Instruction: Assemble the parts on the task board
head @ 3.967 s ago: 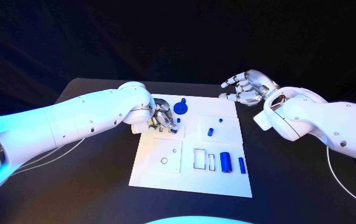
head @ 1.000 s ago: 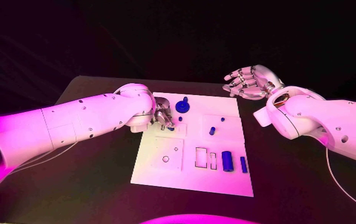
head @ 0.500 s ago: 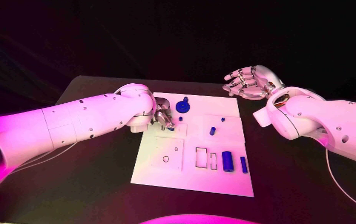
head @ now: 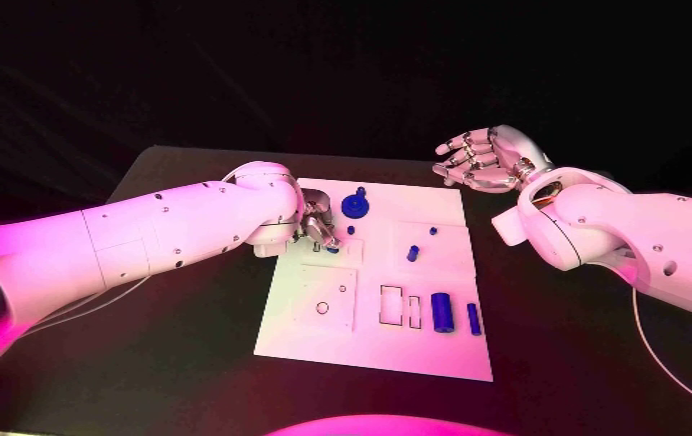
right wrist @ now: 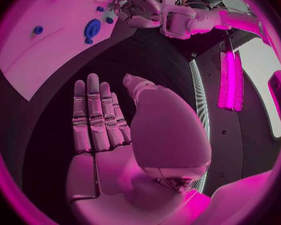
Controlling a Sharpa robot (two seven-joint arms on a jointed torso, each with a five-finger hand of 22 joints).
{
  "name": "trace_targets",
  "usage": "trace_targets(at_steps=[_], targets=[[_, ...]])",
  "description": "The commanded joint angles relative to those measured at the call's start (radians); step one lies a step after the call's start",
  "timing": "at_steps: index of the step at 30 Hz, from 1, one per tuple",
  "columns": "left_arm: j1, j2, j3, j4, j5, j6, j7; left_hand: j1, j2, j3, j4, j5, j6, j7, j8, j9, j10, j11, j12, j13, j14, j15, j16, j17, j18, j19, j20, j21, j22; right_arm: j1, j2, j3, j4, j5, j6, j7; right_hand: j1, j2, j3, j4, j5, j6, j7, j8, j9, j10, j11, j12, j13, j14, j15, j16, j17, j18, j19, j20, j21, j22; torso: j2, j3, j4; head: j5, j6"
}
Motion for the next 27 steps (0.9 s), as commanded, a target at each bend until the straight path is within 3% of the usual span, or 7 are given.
trace_targets(at_steps=[1,10,27], targets=[[-0.001,0.003,-0.001,-0.002,0.006,0.010,-0.009,-0.017,0.003,0.174,-0.173,-0.006,0.029,-0.023,0.008,-0.001,0.010,-0.001,0.006,0.003,0.097,-0.008,0.007,0.246,-0.015,0.008,-0.001,0.005,0.003,-0.001,0.001,0.000,0.000,0.000,0.010,0.008,-0.009,-0.003,0.002,-0.005,-0.004,-0.006,0.018,0.005,-0.001,0.002,0.007,-0.004,-0.003,0.000,0.005,-0.007,-0.002,0.013,-0.001,0.009,-0.008,-0.004,0.000,0.0004,0.0000,0.000,-0.001],[-0.001,0.010,-0.001,-0.010,0.016,0.001,-0.011,-0.042,0.012,0.147,-0.157,-0.011,0.039,-0.029,0.011,0.004,0.019,-0.006,0.010,0.010,0.097,-0.013,0.007,0.247,-0.016,0.015,-0.005,0.006,0.011,-0.001,0.000,0.000,0.001,0.000,0.013,0.003,-0.014,-0.001,0.004,-0.009,-0.004,-0.009,0.019,0.007,-0.002,-0.001,0.009,-0.005,-0.012,-0.005,0.008,-0.018,-0.005,0.013,-0.003,0.013,-0.021,-0.021,0.001,0.0006,-0.0005,0.000,-0.002],[-0.001,0.023,-0.004,-0.025,0.021,0.005,-0.023,-0.114,0.019,-0.014,-0.074,-0.016,0.060,-0.040,0.001,0.008,0.022,-0.015,0.011,0.018,0.098,-0.021,0.008,0.249,-0.018,0.022,-0.014,0.002,0.014,-0.001,-0.001,0.000,0.002,0.000,0.019,-0.005,-0.018,0.000,0.005,-0.012,-0.004,-0.012,0.021,0.009,-0.003,-0.002,0.011,-0.005,-0.020,-0.010,0.011,-0.028,-0.007,0.013,-0.001,0.015,-0.030,-0.033,0.000,0.0001,0.0000,-0.002,-0.006]])
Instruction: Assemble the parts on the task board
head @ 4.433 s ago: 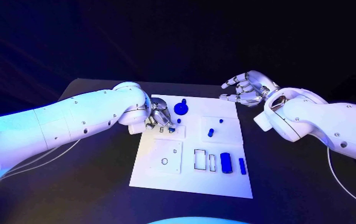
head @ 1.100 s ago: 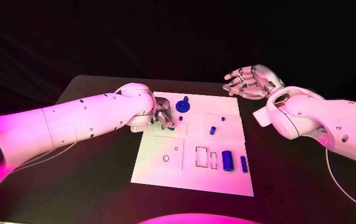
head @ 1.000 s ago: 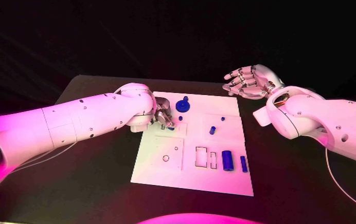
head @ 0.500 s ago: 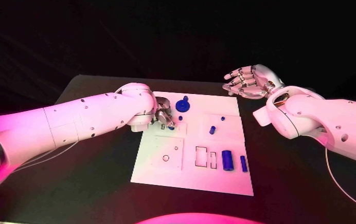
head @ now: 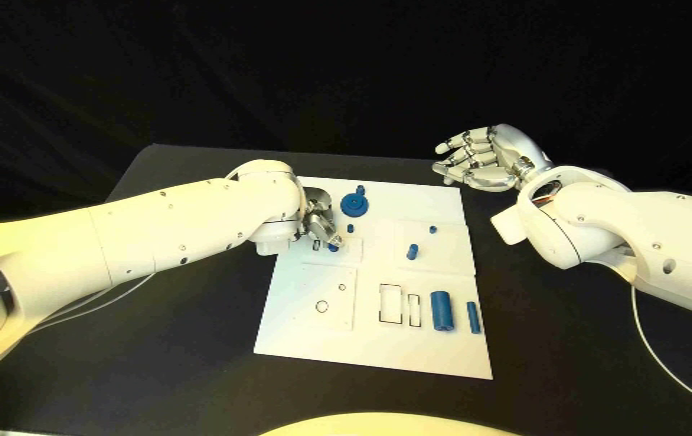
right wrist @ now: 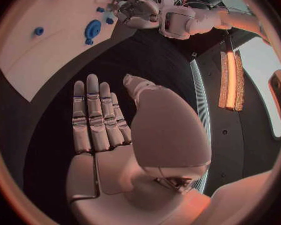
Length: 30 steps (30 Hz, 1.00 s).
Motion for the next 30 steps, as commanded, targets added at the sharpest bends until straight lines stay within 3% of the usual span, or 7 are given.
trace_targets(at_steps=[1,18,30], targets=[[-0.001,0.003,-0.001,-0.002,0.007,0.008,-0.010,-0.012,-0.003,-0.026,0.010,-0.002,0.025,-0.019,-0.006,0.001,0.002,-0.002,0.006,0.002,0.097,-0.007,0.003,0.248,-0.018,0.007,0.000,0.002,-0.001,-0.001,-0.001,0.000,0.001,-0.002,0.016,0.001,-0.011,-0.003,-0.001,-0.008,-0.004,-0.012,0.028,0.004,-0.003,-0.003,0.010,-0.006,-0.005,-0.008,0.006,-0.010,-0.003,0.013,0.003,0.006,-0.009,-0.006,-0.001,0.0000,-0.0004,0.000,-0.002],[-0.002,0.005,-0.003,-0.012,0.003,0.014,-0.014,-0.022,-0.008,-0.177,0.074,-0.006,0.034,-0.018,-0.016,0.002,0.000,-0.002,0.004,0.005,0.098,-0.008,0.004,0.249,-0.018,0.010,-0.001,-0.001,0.001,-0.001,-0.002,0.000,0.003,-0.002,0.017,-0.002,-0.012,-0.002,-0.001,-0.020,-0.004,-0.027,0.034,0.004,-0.005,-0.017,0.016,-0.006,-0.018,-0.020,0.012,-0.027,-0.008,0.012,0.003,0.011,-0.022,-0.025,-0.001,0.0009,-0.0006,-0.001,0.000],[-0.003,-0.008,-0.002,-0.005,0.007,0.010,-0.014,-0.046,-0.013,-0.266,0.082,-0.010,0.038,-0.017,-0.024,0.000,-0.001,-0.001,0.004,0.006,0.097,-0.007,0.003,0.248,-0.018,0.011,-0.001,-0.003,0.001,-0.001,-0.005,0.000,0.004,-0.002,0.017,-0.003,-0.019,-0.004,-0.005,-0.023,-0.005,-0.034,0.037,0.006,-0.005,-0.025,0.020,-0.005,-0.024,-0.027,0.016,-0.037,-0.012,0.012,-0.001,0.015,-0.028,-0.035,0.000,0.0009,-0.0031,0.003,0.003]])
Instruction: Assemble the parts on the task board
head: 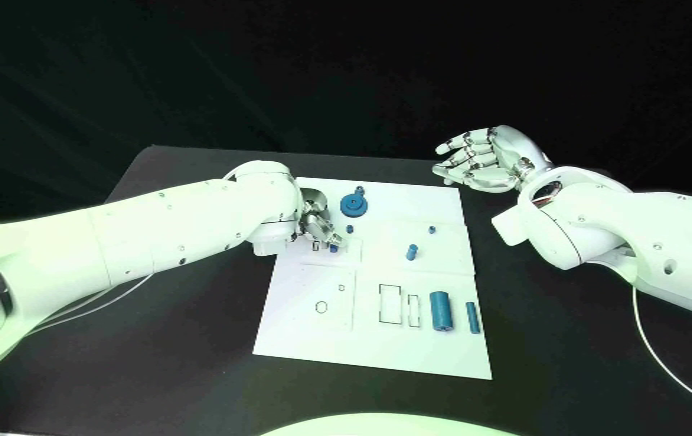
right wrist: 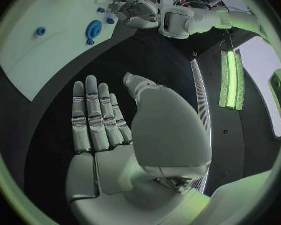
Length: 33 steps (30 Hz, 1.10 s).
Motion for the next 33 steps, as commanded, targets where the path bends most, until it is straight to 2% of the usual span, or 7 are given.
trace_targets(at_steps=[1,5,10,15,23,28,33], targets=[[-0.002,-0.008,0.002,0.009,0.012,0.008,-0.004,-0.013,-0.002,-0.010,0.000,-0.007,0.004,0.005,-0.006,-0.002,-0.002,0.001,0.004,0.001,0.101,-0.003,0.003,0.248,-0.018,0.003,-0.001,-0.002,-0.001,-0.001,0.000,0.000,0.002,-0.003,0.011,0.004,-0.011,0.004,-0.001,-0.008,-0.005,-0.007,0.042,0.006,-0.001,-0.006,0.000,-0.005,-0.001,-0.006,0.000,-0.007,-0.001,0.012,-0.001,0.008,-0.006,-0.002,0.001,-0.0003,-0.0019,0.006,0.004],[-0.002,-0.021,0.005,0.020,0.026,0.002,-0.004,-0.018,-0.006,-0.029,0.000,-0.006,0.001,0.007,-0.007,-0.001,-0.009,0.002,-0.003,-0.011,0.102,-0.003,0.004,0.249,-0.018,0.004,0.000,-0.002,0.001,-0.001,-0.001,0.000,0.002,-0.003,0.006,0.005,-0.009,0.003,-0.004,-0.017,-0.004,-0.018,0.047,0.007,-0.002,-0.020,0.005,-0.005,-0.009,-0.016,0.005,-0.019,-0.005,0.011,-0.009,0.013,-0.010,-0.015,0.001,-0.0007,-0.0012,0.007,0.006],[-0.002,-0.035,0.016,0.034,0.061,-0.012,-0.001,-0.038,-0.005,-0.055,0.001,-0.006,-0.004,0.008,-0.007,0.001,-0.014,0.003,-0.006,-0.016,0.101,-0.002,0.003,0.248,-0.019,0.005,0.000,-0.002,0.004,-0.001,0.000,0.000,0.001,-0.003,0.011,0.009,-0.016,0.010,-0.011,-0.030,-0.004,-0.026,0.051,0.021,-0.001,-0.032,0.012,0.005,-0.028,-0.038,0.016,-0.040,-0.020,0.011,-0.082,0.031,-0.014,-0.063,-0.001,-0.0006,0.0017,0.001,0.009],[-0.001,-0.051,0.036,0.045,0.102,-0.034,0.002,-0.037,-0.016,-0.084,0.000,-0.009,-0.013,0.009,-0.009,0.003,-0.024,0.005,-0.014,-0.028,0.098,0.000,-0.001,0.239,-0.018,0.003,0.002,-0.003,0.001,-0.001,0.002,0.000,-0.001,-0.002,0.016,0.014,-0.015,0.015,-0.009,-0.034,-0.003,-0.024,0.051,0.027,0.000,-0.032,0.011,0.007,-0.032,-0.040,0.018,-0.043,-0.024,0.013,-0.096,0.034,-0.013,-0.075,-0.001,-0.0005,0.0008,0.003,0.019],[0.011,-0.076,0.078,0.032,0.166,-0.067,0.019,0.007,0.000,-0.119,0.000,0.003,-0.064,0.031,-0.038,-0.006,-0.079,0.024,-0.051,-0.085,0.085,0.015,-0.019,0.201,-0.009,-0.032,0.014,-0.027,-0.048,-0.001,0.001,0.000,-0.006,0.003,0.018,0.016,-0.014,0.017,-0.008,-0.035,-0.003,-0.022,0.050,0.029,0.000,-0.032,0.011,0.007,-0.033,-0.041,0.018,-0.044,-0.025,0.013,-0.097,0.035,-0.012,-0.078,-0.001,0.0002,0.0025,-0.001,0.019],[0.018,-0.079,0.088,0.012,0.156,-0.070,0.031,0.025,0.008,-0.129,-0.001,0.005,-0.077,0.040,-0.057,-0.017,-0.091,0.031,-0.056,-0.095,0.083,0.023,-0.021,0.197,-0.008,-0.037,0.020,-0.030,-0.053,-0.001,0.001,0.000,-0.007,0.004,0.020,0.016,-0.014,0.017,-0.007,-0.035,-0.003,-0.022,0.050,0.029,0.000,-0.032,0.011,0.007,-0.033,-0.041,0.018,-0.044,-0.025,0.013,-0.097,0.035,-0.012,-0.078,0.001,-0.0011,0.0015,-0.001,0.021],[0.033,-0.059,0.092,-0.041,0.123,-0.068,0.046,0.055,0.014,-0.134,-0.001,0.008,-0.087,0.049,-0.079,-0.033,-0.108,0.039,-0.066,-0.113,0.080,0.029,-0.025,0.189,-0.005,-0.046,0.027,-0.036,-0.065,-0.001,0.001,0.000,-0.008,0.004,0.021,0.015,-0.014,0.017,-0.007,-0.035,-0.003,-0.022,0.050,0.029,0.000,-0.032,0.011,0.007,-0.034,-0.042,0.018,-0.044,-0.026,0.013,-0.097,0.035,-0.012,-0.078,0.002,-0.0016,0.0009,-0.001,0.021]])
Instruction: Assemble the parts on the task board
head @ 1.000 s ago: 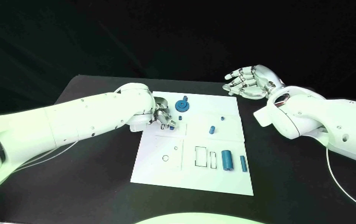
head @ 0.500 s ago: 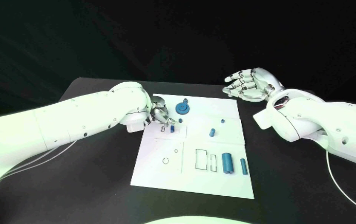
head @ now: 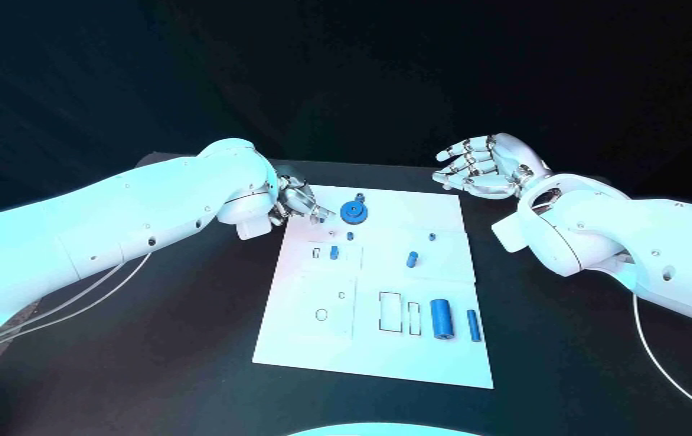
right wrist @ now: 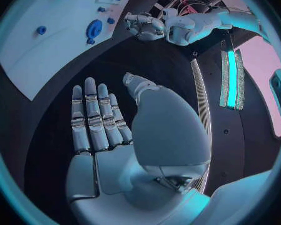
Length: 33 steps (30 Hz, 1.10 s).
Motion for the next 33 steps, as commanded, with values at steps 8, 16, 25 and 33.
trace_targets(at_steps=[8,16,25,33], targets=[[0.027,0.062,0.003,-0.114,-0.044,0.003,0.039,0.021,0.005,-0.012,0.001,0.007,-0.015,0.011,-0.025,-0.018,-0.020,0.008,-0.014,-0.018,0.078,0.013,-0.009,0.183,-0.003,-0.014,0.006,-0.010,-0.014,-0.001,0.002,0.000,-0.002,0.000,0.017,0.012,-0.002,0.005,0.003,-0.006,-0.003,-0.005,0.051,0.006,0.001,-0.009,-0.001,0.003,-0.001,-0.007,-0.001,-0.006,-0.001,0.014,-0.006,0.001,-0.002,-0.002,0.001,-0.0008,0.0012,0.001,-0.004],[0.031,0.123,-0.007,-0.217,-0.074,0.047,0.039,0.011,0.008,-0.028,0.003,0.000,-0.021,0.019,-0.041,-0.033,-0.042,0.017,-0.028,-0.042,0.073,0.021,-0.014,0.171,0.001,-0.028,0.012,-0.020,-0.034,-0.001,0.005,0.000,-0.004,0.000,0.019,0.009,-0.002,0.007,0.004,-0.007,-0.003,-0.004,0.051,0.007,0.001,-0.010,-0.001,0.003,-0.002,-0.007,0.000,-0.007,-0.002,0.014,-0.007,0.002,-0.001,-0.004,0.002,-0.0028,-0.0008,0.007,-0.006],[0.032,0.165,-0.018,-0.294,-0.072,0.082,0.058,0.007,0.004,-0.039,0.003,-0.004,-0.023,0.022,-0.046,-0.038,-0.051,0.020,-0.033,-0.050,0.071,0.024,-0.016,0.169,0.003,-0.034,0.015,-0.024,-0.041,-0.001,0.008,0.000,-0.008,-0.001,0.021,0.012,-0.003,0.009,0.005,-0.008,-0.003,-0.005,0.052,0.008,0.001,-0.012,0.000,0.002,-0.005,-0.011,0.001,-0.010,-0.006,0.014,-0.012,0.003,-0.002,-0.010,0.002,-0.0011,-0.0006,0.008,-0.014],[0.032,0.194,-0.030,-0.338,-0.060,0.100,0.069,0.007,0.006,-0.040,0.003,-0.004,-0.023,0.022,-0.047,-0.039,-0.053,0.020,-0.034,-0.051,0.071,0.024,-0.015,0.170,0.003,-0.034,0.015,-0.024,-0.041,-0.004,0.016,0.000,-0.017,0.008,0.029,0.018,-0.008,0.010,0.005,-0.007,-0.003,-0.006,0.053,0.009,0.000,-0.014,0.001,0.000,-0.006,-0.014,0.003,-0.014,-0.009,0.014,-0.019,0.005,-0.003,-0.018,0.003,-0.0009,-0.0011,0.011,-0.018]])
